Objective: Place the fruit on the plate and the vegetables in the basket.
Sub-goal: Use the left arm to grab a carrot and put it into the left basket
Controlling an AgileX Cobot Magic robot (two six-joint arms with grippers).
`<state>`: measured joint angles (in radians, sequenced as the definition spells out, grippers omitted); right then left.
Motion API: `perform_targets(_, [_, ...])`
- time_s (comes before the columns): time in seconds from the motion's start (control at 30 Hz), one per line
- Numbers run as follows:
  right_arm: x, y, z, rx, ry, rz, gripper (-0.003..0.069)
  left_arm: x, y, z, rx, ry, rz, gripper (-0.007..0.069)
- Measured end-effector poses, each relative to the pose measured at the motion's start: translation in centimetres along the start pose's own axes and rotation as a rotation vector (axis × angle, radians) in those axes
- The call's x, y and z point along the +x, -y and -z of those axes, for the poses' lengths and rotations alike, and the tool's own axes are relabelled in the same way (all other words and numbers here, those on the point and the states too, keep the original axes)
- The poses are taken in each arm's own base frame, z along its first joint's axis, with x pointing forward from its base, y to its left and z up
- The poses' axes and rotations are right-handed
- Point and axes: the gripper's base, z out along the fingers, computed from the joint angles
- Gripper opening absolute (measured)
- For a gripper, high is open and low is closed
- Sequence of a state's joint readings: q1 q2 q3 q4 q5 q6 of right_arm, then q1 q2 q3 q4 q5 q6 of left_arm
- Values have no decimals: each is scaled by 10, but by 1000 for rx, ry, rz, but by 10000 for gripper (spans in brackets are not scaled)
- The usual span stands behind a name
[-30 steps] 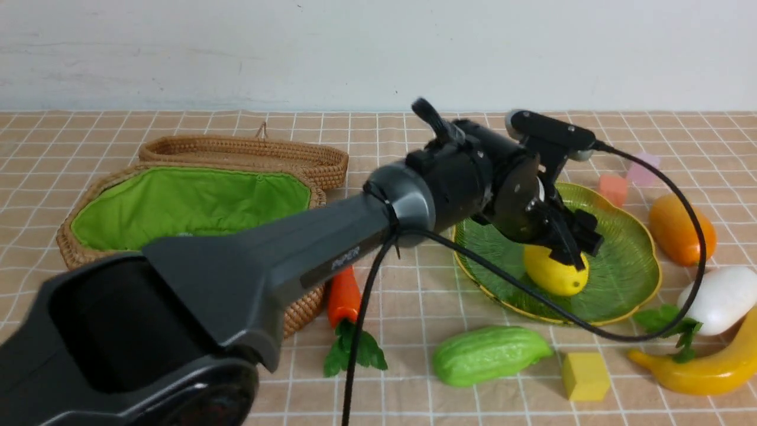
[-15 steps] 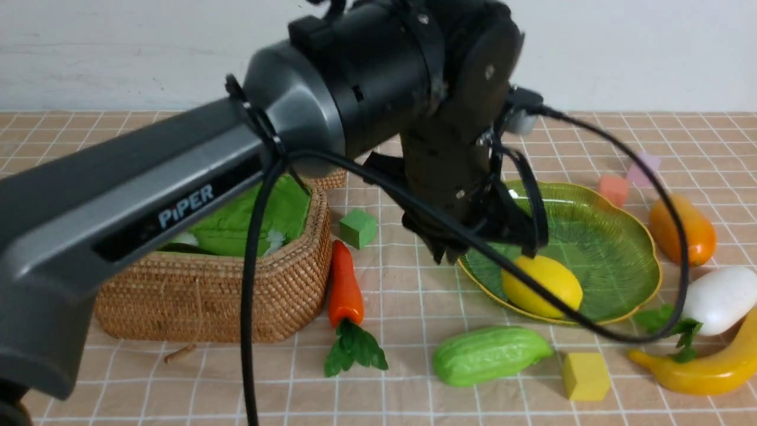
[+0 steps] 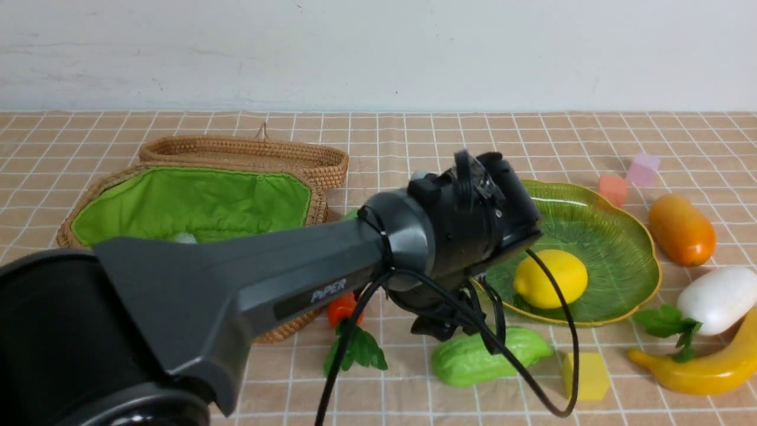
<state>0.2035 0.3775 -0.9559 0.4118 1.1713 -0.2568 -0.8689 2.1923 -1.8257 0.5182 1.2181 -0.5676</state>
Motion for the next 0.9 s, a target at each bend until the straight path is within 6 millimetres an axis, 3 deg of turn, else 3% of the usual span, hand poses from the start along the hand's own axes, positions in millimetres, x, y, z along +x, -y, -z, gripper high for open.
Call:
perform_targets(0.27, [2, 0, 0, -5, -18, 0, 195, -5, -24, -30, -15, -66, 70, 534])
perform_targets(0.9, [2, -1, 0, -6, -22, 0, 190, -12, -36, -46, 29, -46, 149, 522])
